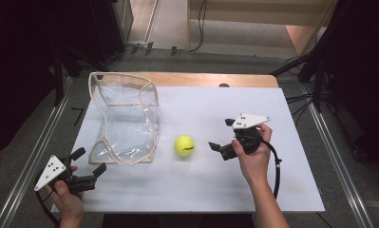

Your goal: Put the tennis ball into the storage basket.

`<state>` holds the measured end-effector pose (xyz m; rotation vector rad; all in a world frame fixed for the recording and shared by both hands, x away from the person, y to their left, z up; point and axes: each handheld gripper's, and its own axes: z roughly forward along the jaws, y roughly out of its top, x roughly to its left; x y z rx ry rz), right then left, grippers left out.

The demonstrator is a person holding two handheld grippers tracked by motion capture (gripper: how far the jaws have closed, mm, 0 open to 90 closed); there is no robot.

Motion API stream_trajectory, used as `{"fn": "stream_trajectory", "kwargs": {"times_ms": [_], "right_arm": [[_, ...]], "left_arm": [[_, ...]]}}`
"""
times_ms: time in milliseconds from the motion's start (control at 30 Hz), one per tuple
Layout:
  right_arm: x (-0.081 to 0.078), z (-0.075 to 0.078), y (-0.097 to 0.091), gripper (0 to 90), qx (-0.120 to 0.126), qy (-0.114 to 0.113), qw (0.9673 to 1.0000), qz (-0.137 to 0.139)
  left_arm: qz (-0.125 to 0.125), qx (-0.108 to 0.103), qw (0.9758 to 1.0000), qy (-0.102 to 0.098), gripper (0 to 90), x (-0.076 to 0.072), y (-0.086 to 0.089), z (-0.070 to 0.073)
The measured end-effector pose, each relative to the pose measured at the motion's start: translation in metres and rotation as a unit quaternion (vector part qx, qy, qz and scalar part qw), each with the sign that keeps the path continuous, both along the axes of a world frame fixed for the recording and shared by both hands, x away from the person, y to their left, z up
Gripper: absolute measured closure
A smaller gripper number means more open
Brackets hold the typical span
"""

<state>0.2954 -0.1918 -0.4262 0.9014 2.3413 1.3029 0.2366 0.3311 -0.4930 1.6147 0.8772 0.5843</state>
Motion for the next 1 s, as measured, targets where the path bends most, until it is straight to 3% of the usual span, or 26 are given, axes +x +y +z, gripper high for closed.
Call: {"fn": "stream_trajectory", "kwargs": {"times_ms": [1000], "right_arm": [[0.018, -0.005, 0.037, 0.0, -0.045, 0.032, 0.9976, 0.044]], "left_arm": [[-0.003, 0.001, 1.0000, 0.001, 0.0, 0.000, 0.000, 0.000]]}}
